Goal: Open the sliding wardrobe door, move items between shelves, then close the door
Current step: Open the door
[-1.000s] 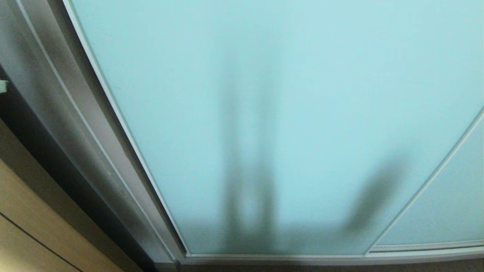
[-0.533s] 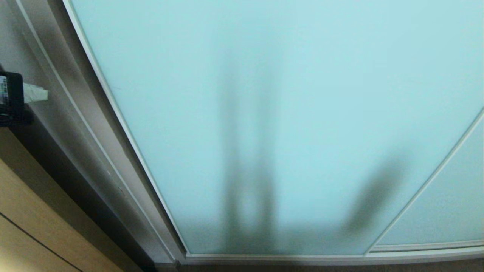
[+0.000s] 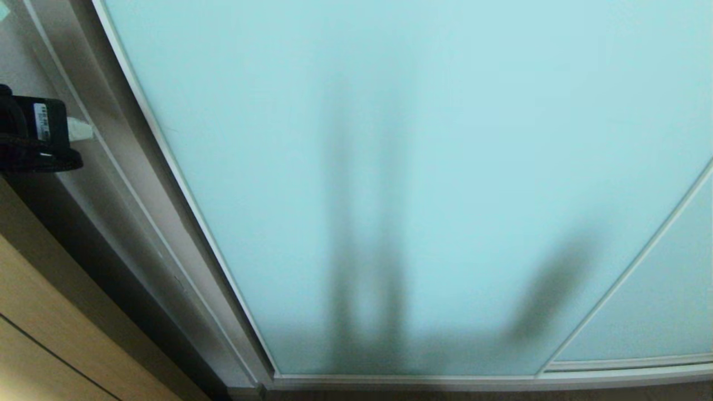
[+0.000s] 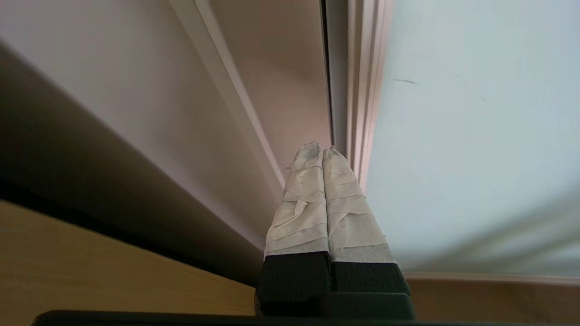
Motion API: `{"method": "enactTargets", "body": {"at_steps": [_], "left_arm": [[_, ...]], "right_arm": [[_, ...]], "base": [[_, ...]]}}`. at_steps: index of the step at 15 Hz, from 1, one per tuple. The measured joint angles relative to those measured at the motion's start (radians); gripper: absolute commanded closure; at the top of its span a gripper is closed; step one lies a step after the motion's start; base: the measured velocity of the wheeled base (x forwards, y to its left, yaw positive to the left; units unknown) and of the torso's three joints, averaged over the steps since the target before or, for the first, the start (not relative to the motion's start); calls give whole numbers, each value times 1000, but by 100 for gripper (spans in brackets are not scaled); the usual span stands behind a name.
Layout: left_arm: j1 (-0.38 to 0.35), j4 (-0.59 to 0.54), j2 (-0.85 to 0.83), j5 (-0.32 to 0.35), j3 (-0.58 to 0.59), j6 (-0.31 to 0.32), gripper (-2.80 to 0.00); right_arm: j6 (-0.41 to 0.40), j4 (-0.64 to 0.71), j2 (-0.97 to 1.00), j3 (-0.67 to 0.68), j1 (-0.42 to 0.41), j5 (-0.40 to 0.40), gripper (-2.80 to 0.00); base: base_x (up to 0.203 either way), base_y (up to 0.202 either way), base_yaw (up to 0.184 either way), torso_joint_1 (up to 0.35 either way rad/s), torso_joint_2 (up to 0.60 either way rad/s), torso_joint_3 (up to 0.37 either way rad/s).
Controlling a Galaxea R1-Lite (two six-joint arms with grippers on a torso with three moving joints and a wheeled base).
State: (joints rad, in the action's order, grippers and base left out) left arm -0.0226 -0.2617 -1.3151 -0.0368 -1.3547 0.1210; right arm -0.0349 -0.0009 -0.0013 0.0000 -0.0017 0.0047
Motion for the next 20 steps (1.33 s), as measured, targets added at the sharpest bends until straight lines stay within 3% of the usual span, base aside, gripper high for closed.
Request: {"method": "enactTargets", "body": {"at_steps": [7, 14, 20], "left_arm": [[0, 146, -49, 2, 16, -55, 0], [4, 169, -99, 8, 19, -78, 0], [51, 175, -107, 8, 24, -111, 0]], "right_arm": [[0, 0, 0, 0, 0, 0, 0], [0, -1, 0, 0, 0, 0, 0], [0, 0, 0, 0, 0, 0, 0]], "base": [[0, 0, 0, 0, 0, 0], [0, 0, 0, 0, 0, 0], [0, 0, 0, 0, 0, 0]]}}
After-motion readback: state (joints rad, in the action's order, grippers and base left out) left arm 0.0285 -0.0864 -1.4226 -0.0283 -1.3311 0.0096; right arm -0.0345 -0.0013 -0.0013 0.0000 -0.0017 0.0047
